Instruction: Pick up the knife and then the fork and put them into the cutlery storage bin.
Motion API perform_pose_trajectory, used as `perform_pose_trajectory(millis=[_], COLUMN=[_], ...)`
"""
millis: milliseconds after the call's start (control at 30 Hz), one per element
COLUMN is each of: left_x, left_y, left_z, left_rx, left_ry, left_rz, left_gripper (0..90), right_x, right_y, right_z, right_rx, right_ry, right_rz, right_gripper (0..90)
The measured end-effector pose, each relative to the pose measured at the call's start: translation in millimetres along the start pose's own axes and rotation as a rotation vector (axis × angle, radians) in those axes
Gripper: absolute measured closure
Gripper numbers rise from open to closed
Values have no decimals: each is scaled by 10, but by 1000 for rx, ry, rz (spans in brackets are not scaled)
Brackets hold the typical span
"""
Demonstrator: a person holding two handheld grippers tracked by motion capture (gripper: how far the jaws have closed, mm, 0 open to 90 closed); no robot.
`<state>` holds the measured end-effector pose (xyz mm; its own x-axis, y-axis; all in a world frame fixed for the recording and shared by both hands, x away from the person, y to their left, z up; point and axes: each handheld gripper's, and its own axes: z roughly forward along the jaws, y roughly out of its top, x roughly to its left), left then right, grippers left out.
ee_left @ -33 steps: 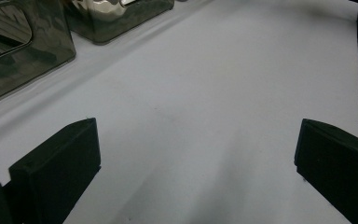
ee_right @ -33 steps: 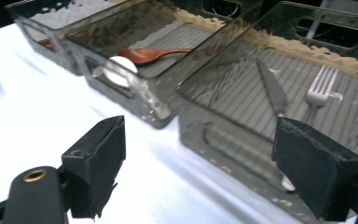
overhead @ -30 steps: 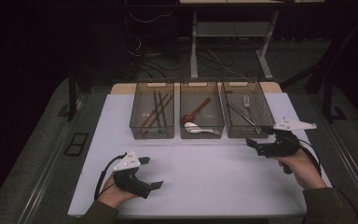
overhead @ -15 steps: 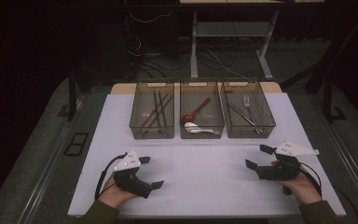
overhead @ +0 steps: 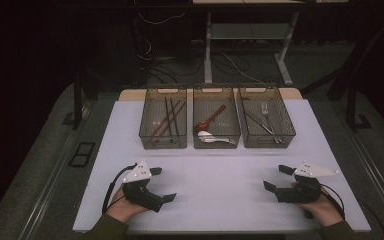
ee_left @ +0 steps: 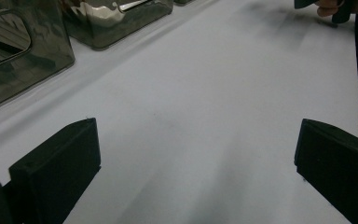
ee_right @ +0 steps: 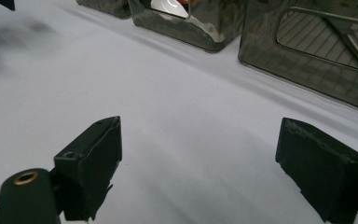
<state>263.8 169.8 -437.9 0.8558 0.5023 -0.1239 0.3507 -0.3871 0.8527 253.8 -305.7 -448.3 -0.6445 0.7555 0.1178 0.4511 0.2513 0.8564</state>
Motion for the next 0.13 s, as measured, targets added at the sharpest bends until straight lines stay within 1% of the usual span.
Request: perform_pose_trajectory(millis=[133], left_x=[1], left_y=[1], left_z=[-5], left_rx=[-2], left_ry=[2], left_rz=[-3], left_gripper=[0], right_x=[-22], right_y=[5], right_z=[-17], right_rx=[-15], right_ry=[-5], right_rz=[8], right_gripper=[139])
